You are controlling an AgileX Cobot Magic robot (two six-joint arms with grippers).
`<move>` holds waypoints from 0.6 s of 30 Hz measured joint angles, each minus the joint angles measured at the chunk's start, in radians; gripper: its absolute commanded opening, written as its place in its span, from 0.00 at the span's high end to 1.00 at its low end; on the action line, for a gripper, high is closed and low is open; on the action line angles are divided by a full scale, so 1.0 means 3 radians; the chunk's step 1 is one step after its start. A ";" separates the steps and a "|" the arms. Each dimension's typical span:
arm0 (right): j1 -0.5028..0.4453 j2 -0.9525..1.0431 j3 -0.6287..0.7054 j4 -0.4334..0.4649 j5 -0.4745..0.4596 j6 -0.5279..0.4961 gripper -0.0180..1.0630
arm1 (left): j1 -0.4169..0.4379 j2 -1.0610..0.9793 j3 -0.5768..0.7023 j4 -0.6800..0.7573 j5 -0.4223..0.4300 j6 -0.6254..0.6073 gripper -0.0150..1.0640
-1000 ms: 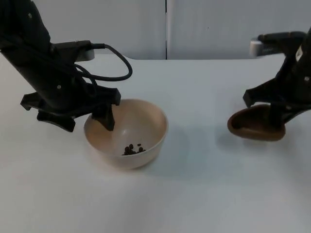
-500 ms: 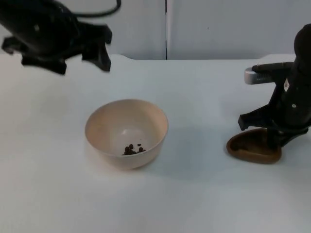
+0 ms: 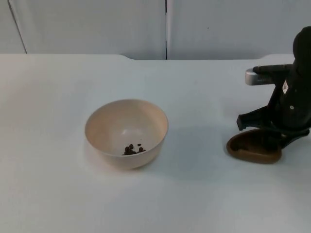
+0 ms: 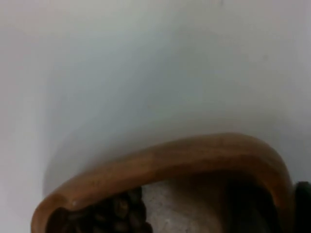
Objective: Pick up the bowl with the left hand and pour the coffee beans from the cup into the bowl with the right hand.
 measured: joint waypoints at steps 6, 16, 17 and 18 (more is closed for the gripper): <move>0.0000 0.0003 0.0000 0.0045 -0.0023 0.0028 0.28 | 0.0000 -0.0164 0.0000 0.0000 0.0141 0.0000 0.27; 0.0000 -0.0437 0.0000 0.0084 -0.0015 0.0013 0.27 | 0.0000 -0.0381 0.0000 0.0032 0.0300 0.0000 0.27; 0.0000 -0.0548 0.0000 0.0084 -0.0006 0.0008 0.27 | 0.0000 -0.0409 0.0000 0.0034 0.0316 0.0000 0.27; 0.0000 -0.0680 0.0000 0.0084 0.0004 -0.0010 0.27 | 0.0000 -0.0440 0.0000 0.0048 0.0322 0.0000 0.27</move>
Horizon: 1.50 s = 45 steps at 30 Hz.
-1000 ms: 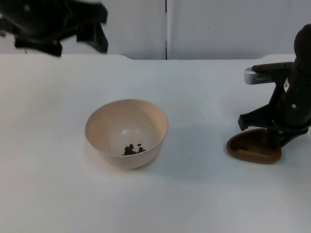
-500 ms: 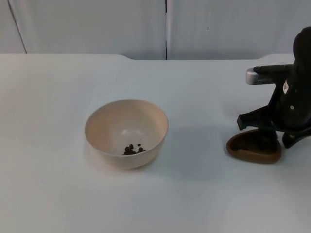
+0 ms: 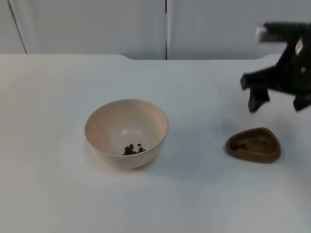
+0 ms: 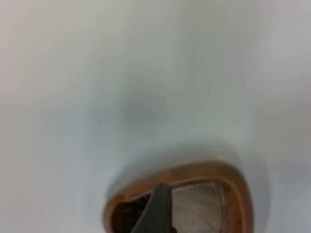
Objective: Pick up the bowl with the left hand and pour the coffee beans from the cup into the bowl with the right hand.
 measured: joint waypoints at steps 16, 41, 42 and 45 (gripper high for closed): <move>0.0156 -0.1371 0.0000 0.0000 0.0163 -0.0346 0.27 | 0.0000 -0.0386 0.0000 0.0026 0.0080 0.0000 0.27; 0.0565 -0.2843 0.0719 -0.0006 0.0339 -0.0503 0.27 | 0.0000 -0.1767 0.1021 0.0066 0.0019 0.0000 0.27; 0.0565 -0.2922 0.0778 -0.0006 0.0332 -0.0503 0.27 | 0.0000 -0.1841 0.1082 0.0066 0.0017 0.0000 0.27; 0.0565 -0.3054 0.0877 -0.0006 0.0332 -0.0503 0.27 | 0.0000 -0.1991 0.1205 0.0066 0.0004 0.0000 0.27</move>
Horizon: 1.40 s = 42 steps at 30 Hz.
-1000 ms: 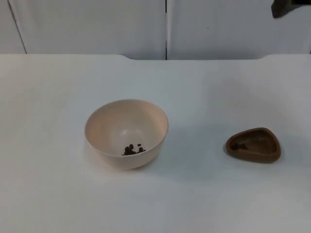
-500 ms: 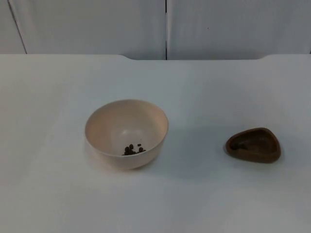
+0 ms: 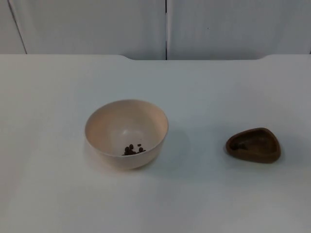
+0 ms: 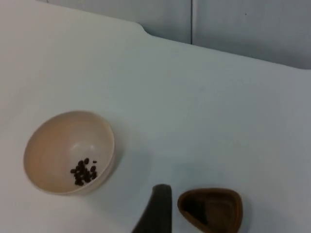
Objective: Pick up the bowl with the left hand and pour the coffee beans from the cup into the bowl with the right hand.
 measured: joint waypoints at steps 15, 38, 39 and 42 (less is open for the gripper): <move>0.0002 -0.1235 0.0815 0.0000 -0.0014 0.0000 0.27 | 0.0000 -0.0641 0.0125 0.0000 0.0319 0.0000 0.27; 0.0016 -0.2901 0.1377 0.0825 0.0748 -0.1141 0.27 | 0.0000 -0.2135 0.0784 0.0223 0.1012 0.0000 0.27; 0.0016 -0.2949 0.1393 0.0834 0.0841 -0.1190 0.27 | 0.0000 -0.2180 0.0812 0.0239 0.1014 0.0000 0.27; 0.0016 -0.3042 0.1432 0.0846 0.0959 -0.1245 0.27 | 0.0000 -0.2208 0.0855 0.0260 0.1040 0.0000 0.27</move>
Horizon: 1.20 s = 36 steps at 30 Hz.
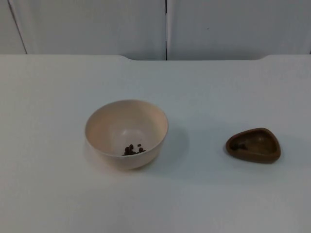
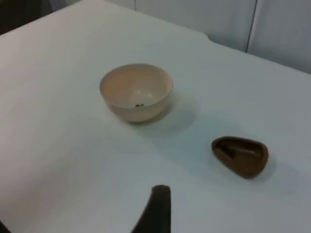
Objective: Pick up the bowl with the left hand and pour the coffee beans from the cup into the bowl with the right hand.
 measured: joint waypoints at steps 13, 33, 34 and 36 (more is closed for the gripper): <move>0.0000 -0.0278 0.0038 0.0022 0.0432 -0.0023 0.27 | 0.0000 0.0000 0.0020 0.0033 -0.0005 0.0000 0.27; 0.0000 -0.0278 0.0120 0.0030 0.0443 -0.0016 0.27 | 0.0000 0.0000 0.0093 0.0389 0.0372 -0.0255 0.27; 0.0000 -0.0278 0.0120 0.0030 0.0443 -0.0016 0.27 | 0.0000 0.0000 0.0093 0.0389 0.0372 -0.0255 0.27; 0.0000 -0.0278 0.0120 0.0030 0.0443 -0.0016 0.27 | 0.0000 0.0000 0.0093 0.0389 0.0372 -0.0255 0.27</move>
